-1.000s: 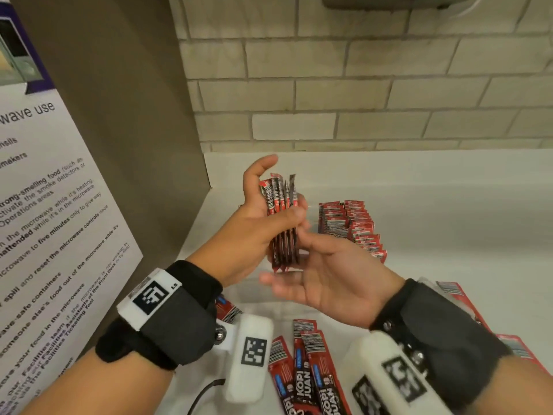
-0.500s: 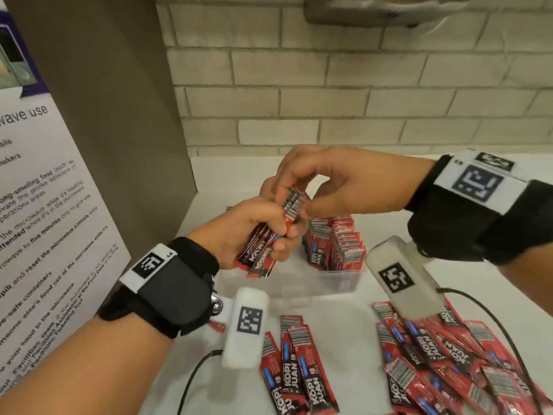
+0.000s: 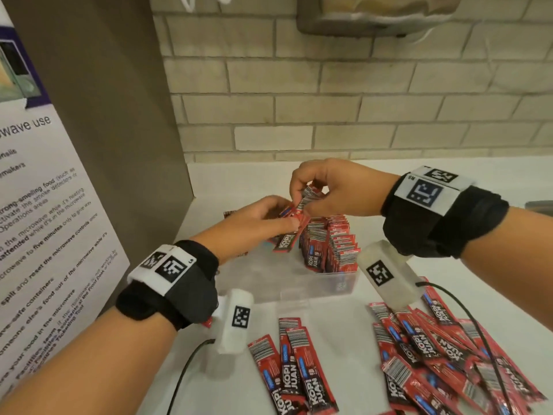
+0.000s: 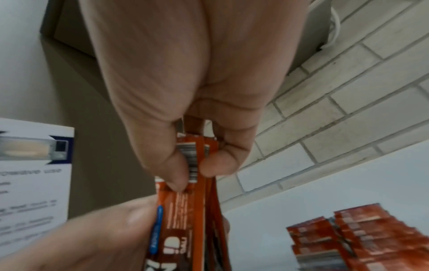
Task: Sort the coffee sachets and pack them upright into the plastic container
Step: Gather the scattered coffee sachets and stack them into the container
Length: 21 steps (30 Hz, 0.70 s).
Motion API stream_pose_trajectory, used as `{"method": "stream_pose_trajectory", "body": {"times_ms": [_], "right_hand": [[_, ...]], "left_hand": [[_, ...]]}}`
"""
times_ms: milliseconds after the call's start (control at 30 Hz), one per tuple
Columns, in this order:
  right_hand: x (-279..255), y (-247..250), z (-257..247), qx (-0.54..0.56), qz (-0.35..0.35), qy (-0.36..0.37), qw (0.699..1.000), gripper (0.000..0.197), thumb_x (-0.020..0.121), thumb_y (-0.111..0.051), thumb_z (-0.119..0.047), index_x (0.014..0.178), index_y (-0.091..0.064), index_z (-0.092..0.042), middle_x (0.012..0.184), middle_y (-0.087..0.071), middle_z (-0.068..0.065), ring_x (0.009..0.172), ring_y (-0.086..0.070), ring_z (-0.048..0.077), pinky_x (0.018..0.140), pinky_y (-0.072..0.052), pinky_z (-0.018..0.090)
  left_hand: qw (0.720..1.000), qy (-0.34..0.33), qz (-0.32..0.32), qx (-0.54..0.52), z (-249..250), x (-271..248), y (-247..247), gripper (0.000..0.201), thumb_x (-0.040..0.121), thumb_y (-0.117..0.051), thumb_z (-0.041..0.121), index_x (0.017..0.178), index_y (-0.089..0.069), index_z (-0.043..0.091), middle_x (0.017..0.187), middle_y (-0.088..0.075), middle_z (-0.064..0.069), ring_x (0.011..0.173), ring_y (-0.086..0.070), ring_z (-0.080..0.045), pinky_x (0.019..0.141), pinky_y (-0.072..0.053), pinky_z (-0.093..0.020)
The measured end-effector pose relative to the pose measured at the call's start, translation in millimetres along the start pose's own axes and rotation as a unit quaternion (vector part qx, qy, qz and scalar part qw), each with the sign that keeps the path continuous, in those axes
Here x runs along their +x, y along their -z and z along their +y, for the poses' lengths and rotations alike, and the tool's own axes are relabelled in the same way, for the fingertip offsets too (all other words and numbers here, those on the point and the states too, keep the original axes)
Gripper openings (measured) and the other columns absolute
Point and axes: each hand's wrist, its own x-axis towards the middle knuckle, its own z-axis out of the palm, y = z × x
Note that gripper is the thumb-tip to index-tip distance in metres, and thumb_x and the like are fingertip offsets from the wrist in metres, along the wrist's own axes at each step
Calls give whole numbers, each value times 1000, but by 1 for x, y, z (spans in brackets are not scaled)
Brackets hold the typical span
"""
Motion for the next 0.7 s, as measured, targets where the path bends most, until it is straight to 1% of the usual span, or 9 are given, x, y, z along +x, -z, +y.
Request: {"method": "stream_pose_trajectory", "body": {"times_ms": [100,133,200,300,400,467,533,600,700], "right_hand": [[3,-9,10,-52,-30,-23,998,16,79,-64,-8,86,-61,-23,87,-54,-14,73,-49,0,66,-39,9],[4,-13,13,-67,-42,-30,996,16,79,-63,-8,86,-61,-21,87,-53,-14,72,-47,-1,65,-37,9],[7,-21,17,-91,-66,-46,993,16,78,-62,-6,88,-63,-18,90,-52,-9,70,-47,0,66,-39,16],[10,-29,21,-134,-109,-67,983,19,78,-59,-3,92,-63,-15,94,-51,-4,76,-49,10,70,-42,23],[13,-36,27,-169,-141,-83,972,20,79,-58,-3,95,-63,-14,95,-50,-2,85,-50,16,75,-43,26],[15,-41,31,-188,-158,-92,965,17,79,-59,-3,91,-63,-14,97,-52,-2,88,-52,16,77,-44,26],[17,-45,34,-211,-171,-86,959,17,77,-60,-2,86,-60,-17,103,-58,2,95,-56,21,85,-49,32],[18,-48,36,-232,-185,-85,951,20,78,-60,-2,92,-62,-17,111,-58,6,102,-54,25,90,-49,37],[19,-50,38,-248,-192,-91,945,29,79,-62,-6,106,-62,-17,116,-53,7,107,-50,26,92,-47,37]], "left_hand": [[991,39,-12,124,-8,-1,-9,44,94,-57,27,136,-42,27,126,-48,13,117,-46,-5,96,-35,-22],[987,55,-28,146,-10,1,-14,48,94,-56,25,139,-39,26,126,-48,12,116,-46,-6,95,-35,-22],[978,91,-52,179,-16,9,-21,54,91,-57,22,140,-37,25,130,-53,4,116,-52,-15,99,-42,-31],[969,142,-81,186,-20,19,-31,63,72,-60,28,132,-46,20,124,-60,-7,114,-55,-24,103,-42,-44],[965,170,-132,153,-25,30,-37,55,61,-56,24,115,-59,13,116,-63,-5,110,-56,-25,99,-42,-36],[961,190,-143,142,-27,37,-41,47,65,-57,18,111,-61,9,108,-61,-8,108,-57,-28,90,-41,-33],[954,191,-138,185,-26,43,-46,38,77,-59,11,114,-61,3,115,-64,-14,115,-57,-33,96,-46,-37],[945,173,-130,244,-27,46,-49,36,86,-59,11,121,-59,5,120,-63,-14,114,-57,-30,99,-45,-35],[940,146,-124,283,-27,48,-53,37,90,-60,17,126,-57,10,125,-60,-11,114,-55,-25,98,-41,-29]]}}
